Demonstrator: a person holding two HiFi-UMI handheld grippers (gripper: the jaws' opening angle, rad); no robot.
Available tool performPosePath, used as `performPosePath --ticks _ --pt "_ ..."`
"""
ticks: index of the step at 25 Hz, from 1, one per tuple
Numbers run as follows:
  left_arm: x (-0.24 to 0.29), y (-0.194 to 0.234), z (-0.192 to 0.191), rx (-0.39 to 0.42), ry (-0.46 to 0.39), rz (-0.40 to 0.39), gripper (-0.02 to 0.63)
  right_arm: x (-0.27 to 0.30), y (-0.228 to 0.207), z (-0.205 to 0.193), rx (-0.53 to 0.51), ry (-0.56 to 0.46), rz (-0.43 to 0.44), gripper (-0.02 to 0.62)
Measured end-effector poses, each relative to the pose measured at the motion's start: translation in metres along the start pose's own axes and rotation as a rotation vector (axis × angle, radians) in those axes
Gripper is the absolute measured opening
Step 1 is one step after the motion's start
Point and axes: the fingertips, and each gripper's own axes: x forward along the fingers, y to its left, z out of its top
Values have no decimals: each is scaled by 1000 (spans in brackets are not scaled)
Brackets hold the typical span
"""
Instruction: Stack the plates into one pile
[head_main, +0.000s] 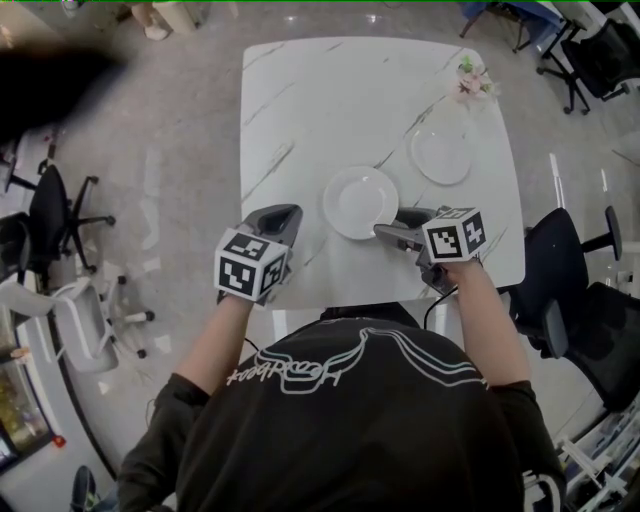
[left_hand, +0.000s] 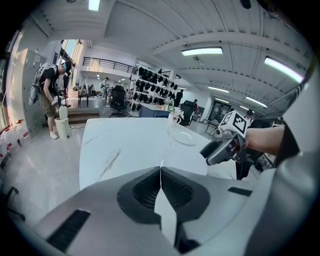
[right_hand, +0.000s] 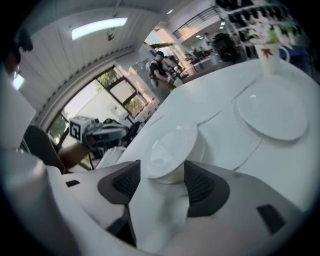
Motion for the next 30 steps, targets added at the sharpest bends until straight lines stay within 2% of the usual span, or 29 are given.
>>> performPosePath --ticks 3,6,9,12,16,18,21,24,28,29,30 --pt "2 0 0 -1 1 -3 25 2 1 -14 -200 148 -62 285" --pt "4 -2 -2 0 6 -8 25 2 -8 -22 -332 242 -145 288" --pt "4 -5 -4 1 10 -13 25 2 -17 -22 -383 269 -216 288" --pt "3 -9 -3 4 9 -24 25 -1 -15 -20 -363 248 -219 288" --pt "1 -22 5 12 -5 -61 25 -12 -8 -9 -339 177 -220 288" --pt "-2 -33 10 13 -17 -90 25 -20 1 1 -304 96 -209 287" --pt "-5 -51 17 22 -32 -140 25 -31 17 14 -195 -64 -160 282" --pt "-6 -68 27 54 -47 -183 25 -50 30 24 -144 -196 -154 233" --pt "-8 -92 45 80 -78 -243 25 -78 47 28 -189 -275 -181 198" --pt "-8 -97 50 86 -83 -256 25 -85 52 31 -205 -297 -178 170" --pt "-7 -102 54 92 -85 -266 25 -91 56 34 -215 -322 -172 109"
